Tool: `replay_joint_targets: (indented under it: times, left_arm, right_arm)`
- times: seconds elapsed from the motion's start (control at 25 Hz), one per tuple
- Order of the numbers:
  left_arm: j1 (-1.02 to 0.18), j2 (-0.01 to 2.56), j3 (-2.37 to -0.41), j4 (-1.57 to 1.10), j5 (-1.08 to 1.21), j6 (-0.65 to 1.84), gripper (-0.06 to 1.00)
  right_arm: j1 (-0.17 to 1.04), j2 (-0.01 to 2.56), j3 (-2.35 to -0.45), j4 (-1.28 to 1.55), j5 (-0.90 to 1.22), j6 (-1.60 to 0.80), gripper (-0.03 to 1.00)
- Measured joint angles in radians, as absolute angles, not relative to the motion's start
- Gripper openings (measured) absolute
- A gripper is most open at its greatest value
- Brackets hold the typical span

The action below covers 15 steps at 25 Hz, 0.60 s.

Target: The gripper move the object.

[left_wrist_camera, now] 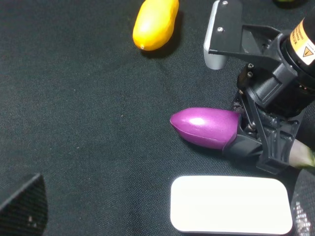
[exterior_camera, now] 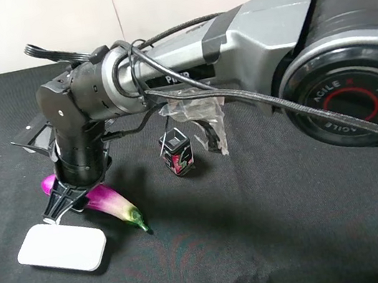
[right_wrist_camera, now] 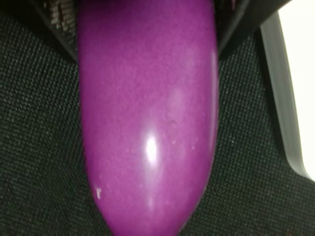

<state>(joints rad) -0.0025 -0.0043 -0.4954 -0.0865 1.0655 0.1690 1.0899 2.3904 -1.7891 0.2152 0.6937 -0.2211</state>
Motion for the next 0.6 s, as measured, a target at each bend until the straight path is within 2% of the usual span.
replay_joint_targets:
  times: [0.12,0.36,0.6]
  left_arm:
    - [-0.003,-0.004,-0.495,-0.087,1.066,0.169,0.98]
    - [-0.003,-0.004,-0.495,-0.087,1.066,0.169,0.98]
    - [-0.003,-0.004,-0.495,-0.087,1.066,0.169,0.98]
  right_arm:
    - [1.09,2.39,-1.789,0.215,0.692,-0.221,0.42]
    - [1.09,2.39,-1.789,0.215,0.687,-0.221,0.57]
    - [1.09,2.39,-1.79,0.215,0.687,-0.221,0.61]
